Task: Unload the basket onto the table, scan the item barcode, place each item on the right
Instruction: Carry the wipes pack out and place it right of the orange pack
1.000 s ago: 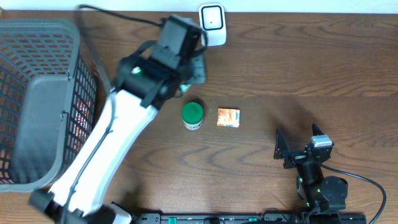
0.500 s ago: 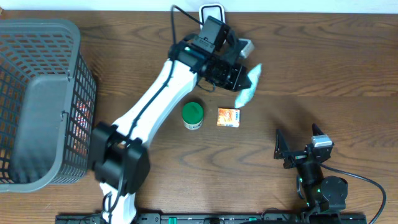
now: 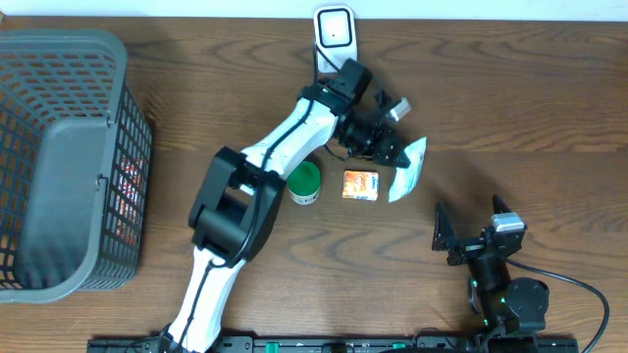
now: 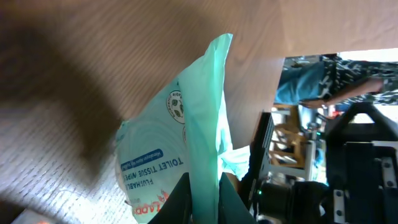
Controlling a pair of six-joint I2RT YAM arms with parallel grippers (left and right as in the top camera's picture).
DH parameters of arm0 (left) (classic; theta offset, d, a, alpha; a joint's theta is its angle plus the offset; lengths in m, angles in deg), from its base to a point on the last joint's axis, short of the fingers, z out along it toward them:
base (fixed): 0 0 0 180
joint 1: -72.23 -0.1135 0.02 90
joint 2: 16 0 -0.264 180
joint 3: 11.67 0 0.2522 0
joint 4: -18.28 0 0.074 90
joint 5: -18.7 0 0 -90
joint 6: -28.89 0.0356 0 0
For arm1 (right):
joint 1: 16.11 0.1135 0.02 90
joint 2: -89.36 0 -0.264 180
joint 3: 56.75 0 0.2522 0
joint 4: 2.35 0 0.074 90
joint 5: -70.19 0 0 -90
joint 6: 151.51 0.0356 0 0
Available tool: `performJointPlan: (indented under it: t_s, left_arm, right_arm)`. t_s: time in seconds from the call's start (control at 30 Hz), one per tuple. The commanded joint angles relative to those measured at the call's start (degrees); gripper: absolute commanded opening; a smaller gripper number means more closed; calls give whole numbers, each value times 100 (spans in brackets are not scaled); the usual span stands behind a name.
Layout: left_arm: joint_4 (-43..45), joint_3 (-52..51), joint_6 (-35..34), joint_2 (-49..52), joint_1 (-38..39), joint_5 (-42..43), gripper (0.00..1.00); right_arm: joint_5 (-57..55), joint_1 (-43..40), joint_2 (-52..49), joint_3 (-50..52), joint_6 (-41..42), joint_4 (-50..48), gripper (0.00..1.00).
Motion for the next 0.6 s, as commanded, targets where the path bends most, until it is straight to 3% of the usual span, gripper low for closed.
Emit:
performJointPlan:
  t_s: [0.0,0.1,0.27,0.3,0.37,0.57]
  left_arm:
    - [24,-15,96,219,20,466,7]
    - [120,-11,96,208,-15,461,10]
    - [330,4,-162,195,-146,170,85]
    - [326,22,-306,195,-170,-22,91]
    - [321,70,-540,190,-245,-356,97]
    - [212,330,-732,-87,-466,-557,99]
  right_arm:
    - [-26,39,26,15,-55,7,99]
    - [-26,39,26,15,-57,9,99]
    - [-28,39,24,15,-55,7,99]
    - [-28,39,24,15,-55,9,99]
    - [-28,39,24,15,-55,9,99]
    - [-26,39,24,15,-57,9,99]
